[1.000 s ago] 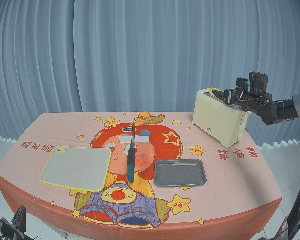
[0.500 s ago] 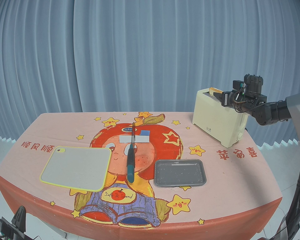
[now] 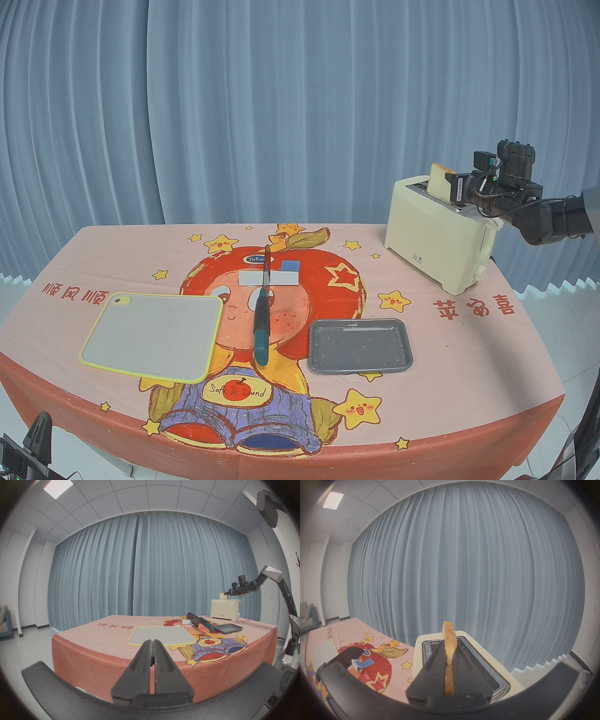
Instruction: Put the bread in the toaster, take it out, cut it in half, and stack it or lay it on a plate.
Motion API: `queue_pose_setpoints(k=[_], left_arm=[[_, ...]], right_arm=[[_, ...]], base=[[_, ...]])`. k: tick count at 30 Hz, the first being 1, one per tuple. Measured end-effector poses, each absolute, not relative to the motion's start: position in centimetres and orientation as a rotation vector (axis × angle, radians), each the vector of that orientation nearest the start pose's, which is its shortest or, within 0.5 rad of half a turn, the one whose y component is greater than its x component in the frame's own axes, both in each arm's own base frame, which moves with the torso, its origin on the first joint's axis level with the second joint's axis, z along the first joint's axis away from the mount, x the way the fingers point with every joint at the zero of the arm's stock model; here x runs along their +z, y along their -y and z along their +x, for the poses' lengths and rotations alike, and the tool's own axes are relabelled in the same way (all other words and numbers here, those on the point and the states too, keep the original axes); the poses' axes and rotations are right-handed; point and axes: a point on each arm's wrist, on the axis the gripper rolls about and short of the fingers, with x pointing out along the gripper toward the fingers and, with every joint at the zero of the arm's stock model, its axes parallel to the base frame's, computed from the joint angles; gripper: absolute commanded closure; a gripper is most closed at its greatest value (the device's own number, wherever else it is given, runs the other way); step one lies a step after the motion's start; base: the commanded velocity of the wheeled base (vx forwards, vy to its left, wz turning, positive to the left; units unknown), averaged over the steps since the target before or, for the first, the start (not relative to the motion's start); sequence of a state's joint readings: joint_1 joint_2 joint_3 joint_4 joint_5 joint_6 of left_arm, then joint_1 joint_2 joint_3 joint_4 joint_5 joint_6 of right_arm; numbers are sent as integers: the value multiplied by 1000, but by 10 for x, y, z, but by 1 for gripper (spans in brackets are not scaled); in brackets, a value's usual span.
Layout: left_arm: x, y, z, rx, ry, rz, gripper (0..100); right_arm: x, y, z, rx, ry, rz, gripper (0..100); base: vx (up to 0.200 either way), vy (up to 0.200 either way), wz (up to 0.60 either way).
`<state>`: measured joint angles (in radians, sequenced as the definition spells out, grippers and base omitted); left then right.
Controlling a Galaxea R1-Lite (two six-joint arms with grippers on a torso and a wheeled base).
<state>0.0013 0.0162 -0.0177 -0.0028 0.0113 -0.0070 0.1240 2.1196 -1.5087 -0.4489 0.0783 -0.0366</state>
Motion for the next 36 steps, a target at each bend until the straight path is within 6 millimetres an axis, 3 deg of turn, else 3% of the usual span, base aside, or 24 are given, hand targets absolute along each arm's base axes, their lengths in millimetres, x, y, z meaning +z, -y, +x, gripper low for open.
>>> queue_pose_setpoints(k=[13,25,36], left_arm=[[81,0,-23,13,4,-7,100],[81,0,-23,12,3,-7,100],[81,0,-23,18,3,-7,100]], right_arm=[[242,-57,408,204,-83,-13,100],[265,-51,373,184,-50,28,100],[264,-55,347,185,-73,131,100]], base=[[0,0,0],[0,0,0],[0,0,0]])
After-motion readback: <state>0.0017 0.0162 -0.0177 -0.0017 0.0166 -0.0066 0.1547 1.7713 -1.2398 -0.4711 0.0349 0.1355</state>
